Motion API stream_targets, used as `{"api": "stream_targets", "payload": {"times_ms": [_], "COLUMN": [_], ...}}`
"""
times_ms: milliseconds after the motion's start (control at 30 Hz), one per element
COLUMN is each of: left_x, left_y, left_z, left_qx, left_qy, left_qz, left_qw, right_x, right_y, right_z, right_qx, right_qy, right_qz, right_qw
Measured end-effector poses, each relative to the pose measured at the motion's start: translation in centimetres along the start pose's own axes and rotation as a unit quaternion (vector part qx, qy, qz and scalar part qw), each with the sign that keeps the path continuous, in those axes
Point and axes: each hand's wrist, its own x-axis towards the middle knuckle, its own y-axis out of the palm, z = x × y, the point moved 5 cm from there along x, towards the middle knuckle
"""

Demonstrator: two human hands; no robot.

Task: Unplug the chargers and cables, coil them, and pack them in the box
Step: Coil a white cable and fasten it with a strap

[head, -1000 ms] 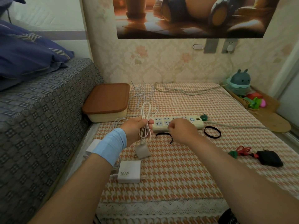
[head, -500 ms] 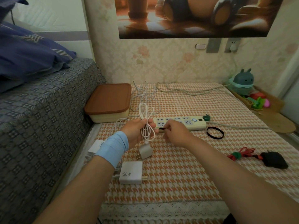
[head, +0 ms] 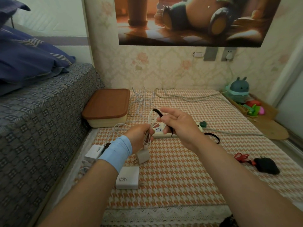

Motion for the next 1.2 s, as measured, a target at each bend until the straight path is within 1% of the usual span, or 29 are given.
{"api": "stream_targets", "payload": {"times_ms": [133, 200, 300, 367, 500, 633, 667, 767, 800, 933, 1000, 1067, 1133, 1200], "left_x": [-0.1, -0.3, -0.3, -0.3, -0.4, -0.3, -0.1, -0.1, -0.1, -0.2, -0.2, -0.4, -0.4, -0.3], "left_y": [0.6, 0.9, 0.9, 0.8, 0.8, 1.5, 1.5, 1.4, 1.4, 1.2, 1.2, 1.2, 1.1, 1.0], "left_z": [0.3, 0.5, 0.5, 0.5, 0.1, 0.2, 0.3, 0.1, 0.1, 0.1, 0.1, -0.2, -0.3, -0.3], "left_qx": [0.083, 0.093, 0.101, 0.122, 0.100, 0.011, 0.009, 0.074, 0.076, 0.051, 0.060, 0.086, 0.118, 0.147], "left_qy": [0.054, 0.074, 0.071, 0.067, 0.057, 0.019, 0.018, 0.049, 0.051, 0.030, 0.030, 0.029, 0.027, 0.026], "left_qz": [0.017, 0.032, 0.048, 0.039, 0.024, 0.060, 0.054, 0.006, -0.003, -0.018, -0.006, 0.008, 0.005, -0.005], "left_qw": [0.995, 0.992, 0.991, 0.990, 0.993, 0.998, 0.998, 0.996, 0.996, 0.998, 0.998, 0.996, 0.993, 0.989], "right_x": [-0.9, -0.9, -0.8, -0.6, -0.3, -0.3, -0.3, -0.5, -0.5, -0.2, -0.1, -0.1, -0.1, -0.2], "right_y": [1.2, 1.5, 1.5, 1.4, 0.8, 0.1, 0.0, 0.1, 0.1, 0.0, -0.5, -1.0, -1.4, -1.7], "right_z": [-0.7, -1.3, -1.8, -1.8, -2.2, -2.7, -2.7, -2.5, -2.5, -2.9, -3.3, -3.6, -3.8, -3.7], "right_qx": [-0.029, -0.041, -0.054, -0.070, -0.094, -0.117, -0.115, -0.109, -0.111, -0.116, -0.121, -0.139, -0.166, -0.226], "right_qy": [0.021, 0.037, 0.064, 0.071, 0.084, 0.096, 0.097, 0.091, 0.089, 0.118, 0.141, 0.151, 0.142, 0.123], "right_qz": [-0.001, -0.016, -0.036, -0.046, -0.077, -0.094, -0.090, -0.074, -0.068, -0.013, 0.013, 0.031, 0.046, 0.060], "right_qw": [0.999, 0.998, 0.996, 0.994, 0.989, 0.984, 0.985, 0.987, 0.988, 0.986, 0.983, 0.978, 0.975, 0.964]}}
